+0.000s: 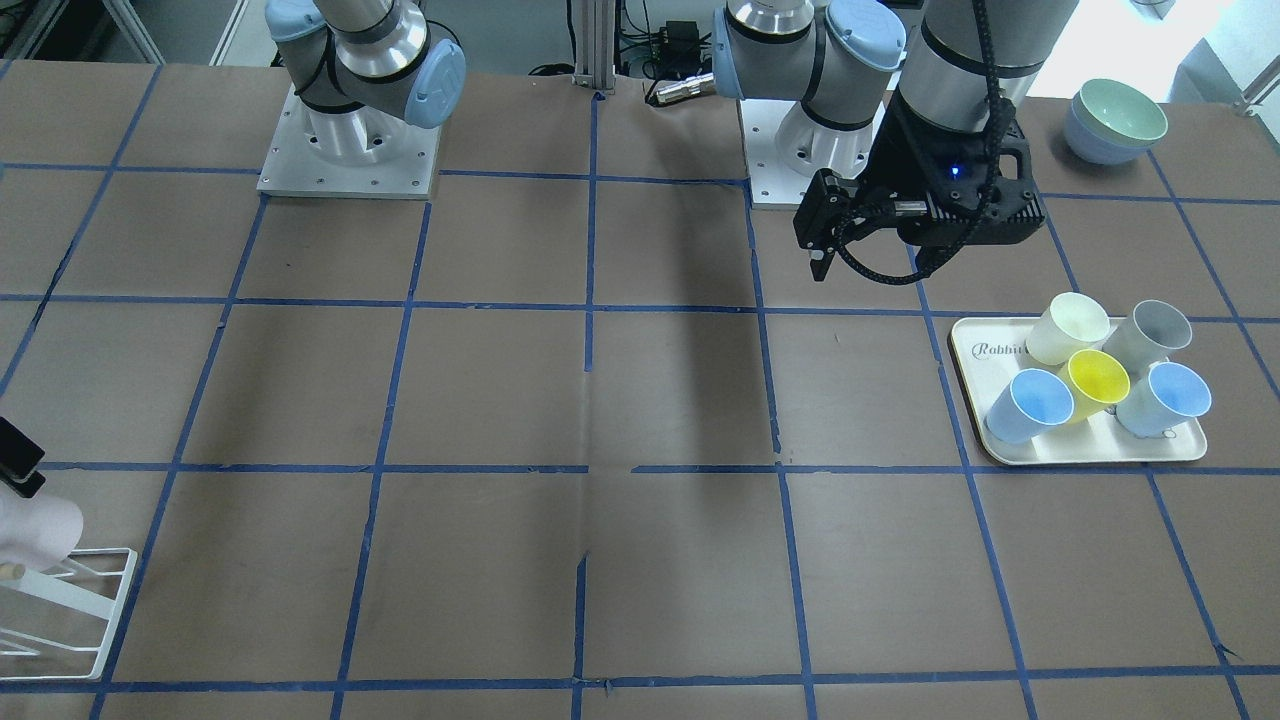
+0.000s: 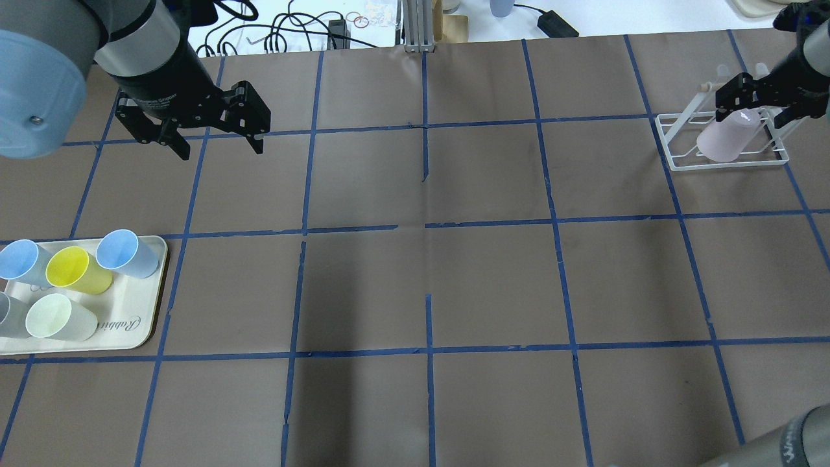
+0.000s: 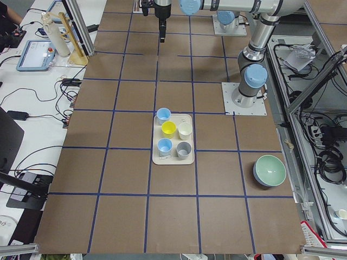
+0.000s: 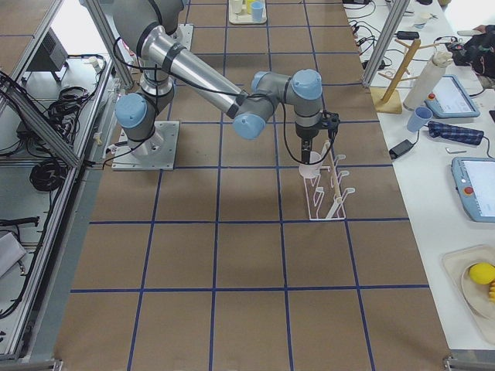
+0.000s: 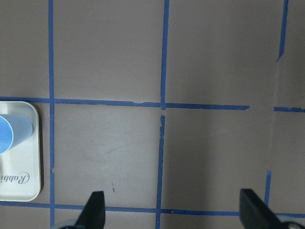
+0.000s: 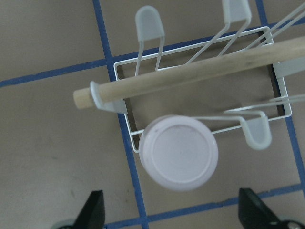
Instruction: Transfer IKEA cup to right arm and place on rack
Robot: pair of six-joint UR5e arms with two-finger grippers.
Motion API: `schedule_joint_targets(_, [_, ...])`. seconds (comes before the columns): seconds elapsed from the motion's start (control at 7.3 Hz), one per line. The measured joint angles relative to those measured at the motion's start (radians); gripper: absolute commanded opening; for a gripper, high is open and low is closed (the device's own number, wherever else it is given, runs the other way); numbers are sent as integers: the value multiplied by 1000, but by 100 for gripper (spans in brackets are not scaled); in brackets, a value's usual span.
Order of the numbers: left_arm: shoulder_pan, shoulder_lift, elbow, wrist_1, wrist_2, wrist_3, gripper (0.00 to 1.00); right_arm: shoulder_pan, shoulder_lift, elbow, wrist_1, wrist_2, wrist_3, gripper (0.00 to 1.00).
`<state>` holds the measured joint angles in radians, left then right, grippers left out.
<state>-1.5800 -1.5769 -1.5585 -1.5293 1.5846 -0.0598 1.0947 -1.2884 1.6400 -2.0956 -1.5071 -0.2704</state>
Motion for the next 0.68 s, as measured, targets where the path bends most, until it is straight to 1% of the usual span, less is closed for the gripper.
schedule_joint_targets(0.27, [1, 0, 0, 0, 0, 0, 100, 4, -119, -3, 196, -13, 5, 100])
schedule_joint_targets(0.41, [0, 0, 0, 0, 0, 0, 100, 17, -179, -3, 272, -16, 8, 100])
schedule_joint_targets(0.68, [0, 0, 0, 0, 0, 0, 100, 93, -279, 0, 425, -28, 51, 100])
